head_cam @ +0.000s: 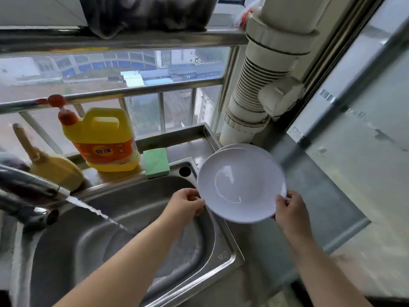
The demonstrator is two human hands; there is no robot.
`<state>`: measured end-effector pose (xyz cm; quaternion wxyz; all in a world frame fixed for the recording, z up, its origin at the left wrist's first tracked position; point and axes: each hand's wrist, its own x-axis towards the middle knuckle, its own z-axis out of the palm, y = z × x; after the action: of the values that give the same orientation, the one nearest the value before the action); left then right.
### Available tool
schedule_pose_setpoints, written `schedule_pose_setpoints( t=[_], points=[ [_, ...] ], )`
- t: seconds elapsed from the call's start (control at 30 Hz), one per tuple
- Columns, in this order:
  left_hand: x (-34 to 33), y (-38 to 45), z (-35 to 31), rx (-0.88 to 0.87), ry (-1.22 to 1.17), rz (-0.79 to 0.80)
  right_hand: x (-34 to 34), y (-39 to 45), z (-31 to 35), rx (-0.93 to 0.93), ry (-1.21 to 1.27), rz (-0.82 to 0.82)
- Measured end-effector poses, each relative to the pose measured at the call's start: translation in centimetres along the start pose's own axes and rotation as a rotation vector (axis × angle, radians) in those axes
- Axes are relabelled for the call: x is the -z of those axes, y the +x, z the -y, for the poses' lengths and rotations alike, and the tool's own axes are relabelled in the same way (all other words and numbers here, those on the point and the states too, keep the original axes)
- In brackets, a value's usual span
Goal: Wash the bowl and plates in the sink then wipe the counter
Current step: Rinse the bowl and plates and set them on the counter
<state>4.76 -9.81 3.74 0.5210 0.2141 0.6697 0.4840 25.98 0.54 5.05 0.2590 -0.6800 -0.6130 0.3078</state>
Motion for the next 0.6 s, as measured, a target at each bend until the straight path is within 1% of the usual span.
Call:
schedule_pose_setpoints(
  t=[0.07, 0.17, 0.33, 0.4, 0.47, 0.6],
  points=[
    [-1.2, 1.5, 0.1, 0.016, 0.036, -0.029, 0.1, 1.3, -0.1, 0.012, -0.063, -0.002],
    [-2.4, 3.0, 0.5, 0.011, 0.032, -0.099, -0.1, 2.6, -0.2, 0.042, -0.141, 0.041],
    [-3.1, 3.8, 1.4, -0.021, -0.031, -0.178, -0.2, 3.9, -0.9, 0.177, -0.317, 0.055],
    [-3.1, 4.1, 1.8, -0.026, -0.055, -0.176, -0.2, 4.2, -1.2, 0.211, -0.377, 0.052],
    [-3.1, 4.4, 1.9, -0.023, -0.053, -0.165, -0.1, 4.4, -1.4, 0.212, -0.382, 0.051],
    [-3.6, 4.8, 1.7, -0.036, -0.006, -0.138, 0.3, 4.8, -2.2, 0.148, -0.403, 0.038]
  ],
)
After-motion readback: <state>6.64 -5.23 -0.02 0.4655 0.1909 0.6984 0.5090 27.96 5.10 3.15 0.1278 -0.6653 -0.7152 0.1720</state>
